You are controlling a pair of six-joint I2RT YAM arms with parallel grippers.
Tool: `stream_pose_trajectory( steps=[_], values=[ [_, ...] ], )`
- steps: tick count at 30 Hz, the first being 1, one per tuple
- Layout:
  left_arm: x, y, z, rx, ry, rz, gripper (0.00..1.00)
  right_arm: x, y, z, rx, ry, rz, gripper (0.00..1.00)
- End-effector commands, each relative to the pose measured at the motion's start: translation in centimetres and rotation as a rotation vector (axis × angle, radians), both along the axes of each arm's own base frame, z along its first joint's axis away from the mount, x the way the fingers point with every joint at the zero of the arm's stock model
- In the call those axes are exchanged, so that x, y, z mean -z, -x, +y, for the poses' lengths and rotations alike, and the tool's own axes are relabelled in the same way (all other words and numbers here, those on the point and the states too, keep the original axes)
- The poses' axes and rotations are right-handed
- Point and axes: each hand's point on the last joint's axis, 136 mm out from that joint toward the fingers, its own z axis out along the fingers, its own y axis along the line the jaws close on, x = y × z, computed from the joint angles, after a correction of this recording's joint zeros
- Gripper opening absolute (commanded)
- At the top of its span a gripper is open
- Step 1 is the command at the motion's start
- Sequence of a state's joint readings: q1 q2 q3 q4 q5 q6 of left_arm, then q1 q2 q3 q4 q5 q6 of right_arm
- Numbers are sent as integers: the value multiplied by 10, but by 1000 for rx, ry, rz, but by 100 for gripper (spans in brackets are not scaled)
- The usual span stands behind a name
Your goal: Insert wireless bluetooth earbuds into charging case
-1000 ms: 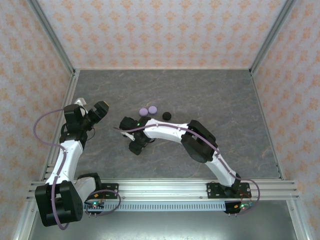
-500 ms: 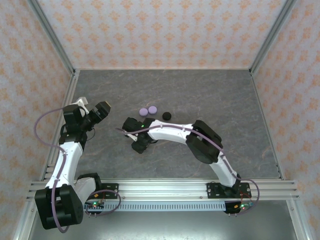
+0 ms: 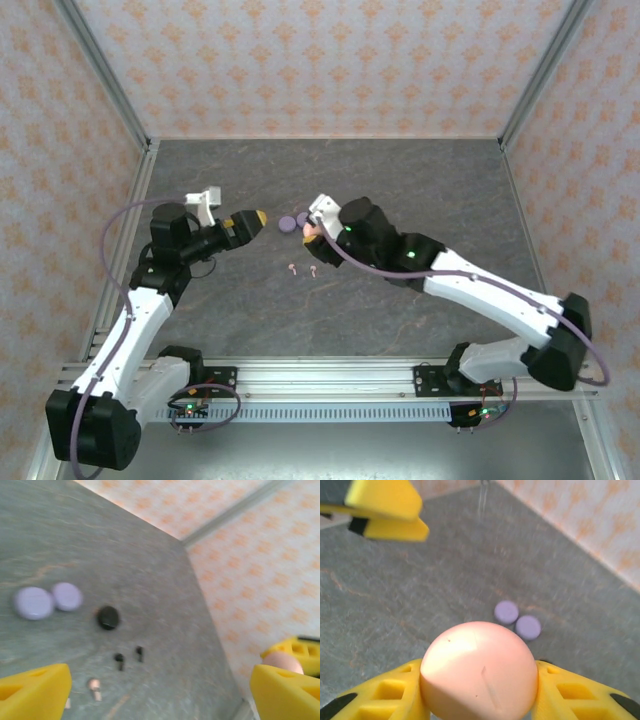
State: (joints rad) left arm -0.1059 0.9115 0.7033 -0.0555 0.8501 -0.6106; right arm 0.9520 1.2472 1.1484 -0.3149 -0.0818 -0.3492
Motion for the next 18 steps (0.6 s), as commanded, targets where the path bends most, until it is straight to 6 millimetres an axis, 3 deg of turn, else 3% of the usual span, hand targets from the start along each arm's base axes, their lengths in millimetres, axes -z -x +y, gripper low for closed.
stream_pose_trajectory(
  steps=[1,3,9,18],
  values=[
    [-58,26,-37,195,69,-138,92,-20,1,-4,-54,16,-171,45],
    [-70,35,-50,251,68,-168,92,-33,8,-11,-84,11,-232,45],
    [-94,48,-81,365,70,-216,89,-41,16,-16,-150,36,-345,45],
    [-89,51,-124,479,49,-190,78,-44,16,-15,-160,52,-376,45]
  ],
)
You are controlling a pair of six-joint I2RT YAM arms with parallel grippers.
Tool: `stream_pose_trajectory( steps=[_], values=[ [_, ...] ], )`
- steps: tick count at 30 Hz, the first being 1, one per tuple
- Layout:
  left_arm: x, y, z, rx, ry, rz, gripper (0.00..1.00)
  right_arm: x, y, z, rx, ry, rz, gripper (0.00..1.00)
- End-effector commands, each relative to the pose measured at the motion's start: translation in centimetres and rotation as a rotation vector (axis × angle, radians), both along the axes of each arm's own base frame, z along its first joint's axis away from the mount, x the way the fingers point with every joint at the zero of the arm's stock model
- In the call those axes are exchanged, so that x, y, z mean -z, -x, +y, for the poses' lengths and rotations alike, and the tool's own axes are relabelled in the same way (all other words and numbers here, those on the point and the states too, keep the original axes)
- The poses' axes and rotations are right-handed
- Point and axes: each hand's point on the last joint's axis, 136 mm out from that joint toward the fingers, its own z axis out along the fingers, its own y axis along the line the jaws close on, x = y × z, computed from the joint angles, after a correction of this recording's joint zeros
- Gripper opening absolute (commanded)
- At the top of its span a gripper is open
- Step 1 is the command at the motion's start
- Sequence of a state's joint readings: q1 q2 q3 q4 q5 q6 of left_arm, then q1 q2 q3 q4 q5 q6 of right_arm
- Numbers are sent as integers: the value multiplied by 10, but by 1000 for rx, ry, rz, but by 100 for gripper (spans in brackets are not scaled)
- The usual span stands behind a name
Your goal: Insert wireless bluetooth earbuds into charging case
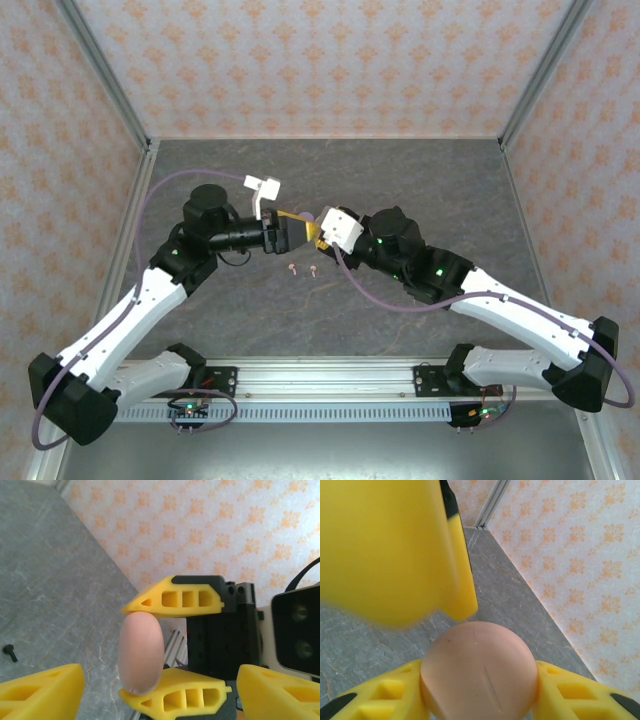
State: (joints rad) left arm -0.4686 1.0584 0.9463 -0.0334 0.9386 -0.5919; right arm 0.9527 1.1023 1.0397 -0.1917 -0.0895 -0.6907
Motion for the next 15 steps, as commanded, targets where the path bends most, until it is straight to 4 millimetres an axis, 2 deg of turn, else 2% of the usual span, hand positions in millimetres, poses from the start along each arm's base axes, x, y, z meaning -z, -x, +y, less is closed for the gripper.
stream_pose_trajectory(
  steps=[1,3,10,15],
  values=[
    [-14,1,-8,31,8,-61,76,-14,2,0,-20,-24,-54,45],
    [-10,0,-11,34,3,-53,72,-13,2,0,-17,-20,-54,45],
    [1,-1,-16,48,-25,-31,47,-11,1,-1,-10,-12,-56,45],
    [8,0,-19,65,-44,-34,40,-10,0,0,-6,-13,-52,45]
  ],
)
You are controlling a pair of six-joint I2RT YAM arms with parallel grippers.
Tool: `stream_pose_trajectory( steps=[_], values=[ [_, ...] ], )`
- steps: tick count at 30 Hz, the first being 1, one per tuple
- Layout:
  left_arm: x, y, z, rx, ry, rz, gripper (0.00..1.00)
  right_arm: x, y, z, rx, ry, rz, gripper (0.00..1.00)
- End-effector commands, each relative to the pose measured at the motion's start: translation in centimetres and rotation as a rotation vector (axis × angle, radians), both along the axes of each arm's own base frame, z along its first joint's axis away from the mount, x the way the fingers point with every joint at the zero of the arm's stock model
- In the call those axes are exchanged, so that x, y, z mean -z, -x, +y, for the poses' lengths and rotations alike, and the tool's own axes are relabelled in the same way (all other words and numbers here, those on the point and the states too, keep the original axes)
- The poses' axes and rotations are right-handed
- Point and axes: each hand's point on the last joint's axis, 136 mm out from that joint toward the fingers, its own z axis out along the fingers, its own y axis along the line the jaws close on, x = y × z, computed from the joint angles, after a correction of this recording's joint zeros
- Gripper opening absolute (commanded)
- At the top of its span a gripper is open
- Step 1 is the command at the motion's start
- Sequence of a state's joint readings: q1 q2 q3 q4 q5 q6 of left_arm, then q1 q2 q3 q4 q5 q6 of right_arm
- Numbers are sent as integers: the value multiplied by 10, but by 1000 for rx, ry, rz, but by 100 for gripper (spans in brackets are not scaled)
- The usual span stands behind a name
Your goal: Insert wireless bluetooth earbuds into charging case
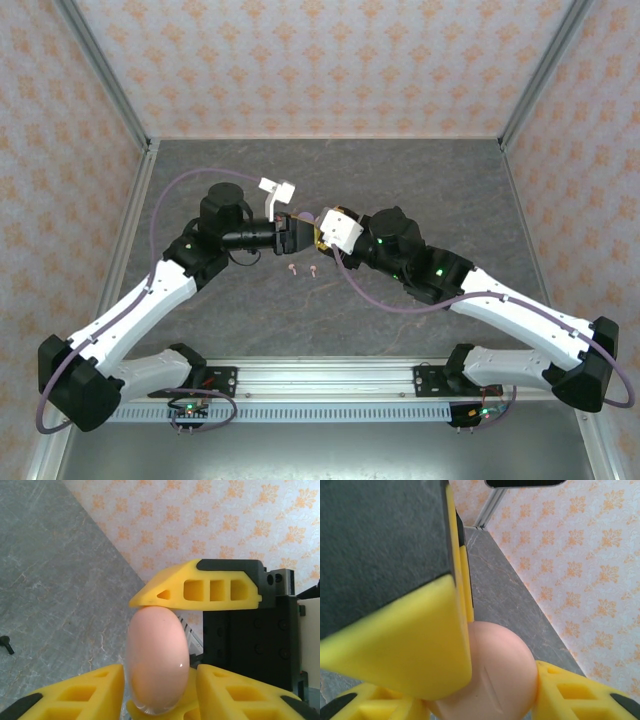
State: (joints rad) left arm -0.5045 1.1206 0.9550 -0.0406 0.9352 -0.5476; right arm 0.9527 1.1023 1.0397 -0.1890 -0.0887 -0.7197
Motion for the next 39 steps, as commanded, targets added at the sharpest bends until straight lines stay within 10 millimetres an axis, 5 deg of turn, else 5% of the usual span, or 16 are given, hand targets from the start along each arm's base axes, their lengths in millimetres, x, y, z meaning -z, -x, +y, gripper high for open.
stream_pose_trajectory(
  steps=[1,11,23,31,39],
  values=[
    [-9,3,-4,28,-4,-46,38,-9,-1,-1,6,-27,-30,45],
    [1,6,-8,53,-39,-59,22,-7,-3,-2,32,-27,8,47],
    [11,-9,5,-25,-150,-319,7,-6,28,-33,26,-112,171,100],
    [15,5,-3,44,-171,-563,7,-22,19,-52,80,-507,401,99],
    [13,18,-7,89,-139,-617,6,-1,0,-48,157,-543,461,99]
  ],
)
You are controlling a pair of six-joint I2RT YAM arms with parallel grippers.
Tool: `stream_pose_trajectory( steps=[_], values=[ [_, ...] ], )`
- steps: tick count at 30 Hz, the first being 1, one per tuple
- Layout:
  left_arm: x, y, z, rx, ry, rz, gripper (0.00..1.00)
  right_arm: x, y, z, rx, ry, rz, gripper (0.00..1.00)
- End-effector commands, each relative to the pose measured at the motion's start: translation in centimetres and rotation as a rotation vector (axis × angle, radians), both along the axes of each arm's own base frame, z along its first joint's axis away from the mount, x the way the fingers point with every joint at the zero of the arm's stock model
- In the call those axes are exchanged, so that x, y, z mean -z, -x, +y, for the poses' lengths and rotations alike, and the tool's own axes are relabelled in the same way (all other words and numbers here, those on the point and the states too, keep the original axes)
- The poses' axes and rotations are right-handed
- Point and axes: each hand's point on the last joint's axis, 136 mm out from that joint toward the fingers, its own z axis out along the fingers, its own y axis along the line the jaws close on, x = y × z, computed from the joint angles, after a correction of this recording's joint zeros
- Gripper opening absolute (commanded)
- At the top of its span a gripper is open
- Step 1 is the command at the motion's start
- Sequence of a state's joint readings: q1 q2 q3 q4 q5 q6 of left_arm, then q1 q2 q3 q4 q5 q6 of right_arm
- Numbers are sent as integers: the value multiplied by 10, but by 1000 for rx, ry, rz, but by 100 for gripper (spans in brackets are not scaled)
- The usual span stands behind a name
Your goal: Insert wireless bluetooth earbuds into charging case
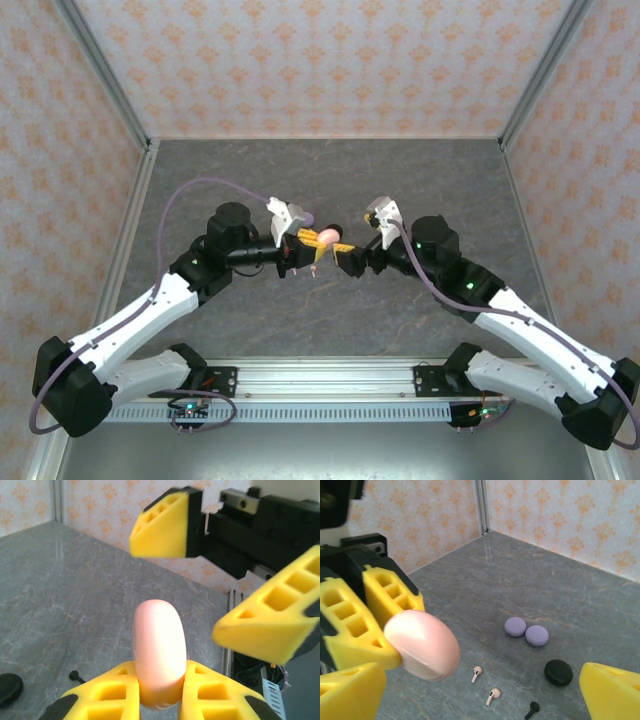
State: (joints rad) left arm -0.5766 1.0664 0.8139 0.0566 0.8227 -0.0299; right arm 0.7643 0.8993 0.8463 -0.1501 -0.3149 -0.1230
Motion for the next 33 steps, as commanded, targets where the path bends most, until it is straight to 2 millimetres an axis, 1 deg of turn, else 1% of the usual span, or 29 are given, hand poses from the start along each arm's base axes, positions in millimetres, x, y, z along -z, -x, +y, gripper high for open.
stream_pose_trajectory(
  steps=[1,10,17,22,26,29,31,33],
  values=[
    [-17,7,-2,35,29,-108,6,-16,-8,1,36,-94,1,99],
    [-12,15,-6,79,-5,-115,6,-18,-21,-5,86,-86,31,99],
    [-12,17,-7,89,-11,-126,6,-16,-29,0,87,-62,64,99],
    [-9,15,-5,71,-24,-130,6,-18,-28,1,74,-63,86,98],
    [-3,10,-1,24,-40,-130,5,-35,-18,-3,51,-117,67,98],
    [4,4,7,-39,-60,-130,5,-46,-12,-11,59,-165,72,98],
    [9,2,14,-84,-77,-127,5,-45,-14,-19,90,-191,101,97],
    [11,3,21,-120,-88,-131,4,-33,-20,-25,133,-200,161,94]
  ],
)
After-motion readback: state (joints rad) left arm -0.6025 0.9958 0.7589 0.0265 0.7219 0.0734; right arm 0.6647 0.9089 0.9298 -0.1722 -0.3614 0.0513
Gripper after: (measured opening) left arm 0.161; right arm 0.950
